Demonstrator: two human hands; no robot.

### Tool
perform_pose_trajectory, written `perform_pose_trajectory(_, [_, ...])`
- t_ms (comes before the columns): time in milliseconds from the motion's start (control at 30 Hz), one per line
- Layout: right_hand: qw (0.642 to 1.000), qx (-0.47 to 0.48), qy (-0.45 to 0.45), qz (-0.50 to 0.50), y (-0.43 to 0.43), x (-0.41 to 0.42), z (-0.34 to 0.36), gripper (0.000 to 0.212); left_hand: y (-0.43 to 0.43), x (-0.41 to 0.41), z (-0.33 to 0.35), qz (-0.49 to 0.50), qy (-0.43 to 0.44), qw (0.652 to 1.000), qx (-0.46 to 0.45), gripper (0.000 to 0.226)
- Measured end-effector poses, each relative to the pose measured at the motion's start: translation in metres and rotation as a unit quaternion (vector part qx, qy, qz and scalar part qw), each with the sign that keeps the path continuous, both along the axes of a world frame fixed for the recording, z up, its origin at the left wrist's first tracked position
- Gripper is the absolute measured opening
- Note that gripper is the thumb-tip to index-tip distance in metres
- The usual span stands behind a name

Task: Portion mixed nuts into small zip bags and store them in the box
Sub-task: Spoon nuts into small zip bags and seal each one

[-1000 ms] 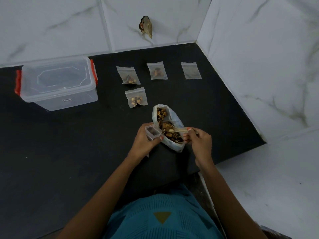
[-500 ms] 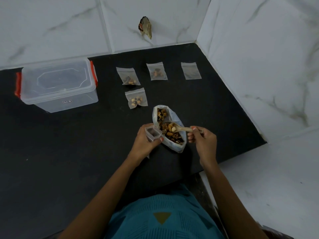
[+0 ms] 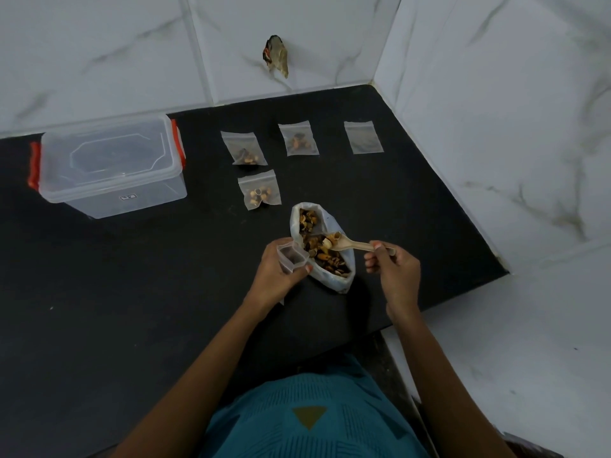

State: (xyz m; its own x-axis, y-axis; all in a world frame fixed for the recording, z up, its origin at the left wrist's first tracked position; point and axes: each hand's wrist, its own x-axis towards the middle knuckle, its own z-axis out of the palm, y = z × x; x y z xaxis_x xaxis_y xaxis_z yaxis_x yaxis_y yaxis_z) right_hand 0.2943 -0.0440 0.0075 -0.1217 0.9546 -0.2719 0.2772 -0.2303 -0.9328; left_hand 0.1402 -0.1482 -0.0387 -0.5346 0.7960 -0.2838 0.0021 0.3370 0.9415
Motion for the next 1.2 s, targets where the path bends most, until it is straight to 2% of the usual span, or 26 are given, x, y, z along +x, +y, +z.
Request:
perform_pose_trajectory(133, [0.999,-0.036,0.020,-0.012,0.001,0.002,-0.001,0.014,0.000,0.000,0.000,-0.003,0.002,1.000,-0.003,0.053])
perform_pose_trajectory(367, [0.995,0.039,-0.041,0.077,-0.010,-0.008,-0.006,0.013,0.002,0.002,0.002,-0.001,0.006,1.000,0.005,0.050])
perform_pose_trajectory(500, [0.999,-0.033,0.009,0.019,-0.008,-0.009,-0.010,0.014,0.001,0.002,0.001,-0.003,0.009,1.000,0.002,0.052])
perform_pose_trajectory(700, [0.982,-0.148,0.110,-0.035,-0.002,-0.003,-0.005,0.014,0.001,0.001,0.001,-0.001,0.004,1.000,-0.006,0.054])
perform_pose_trajectory(1200, [0.964,-0.204,0.167,-0.040,0.000,0.002,0.011,0.014,0.001,0.006,0.010,0.003,0.025,1.000,0.012,0.050])
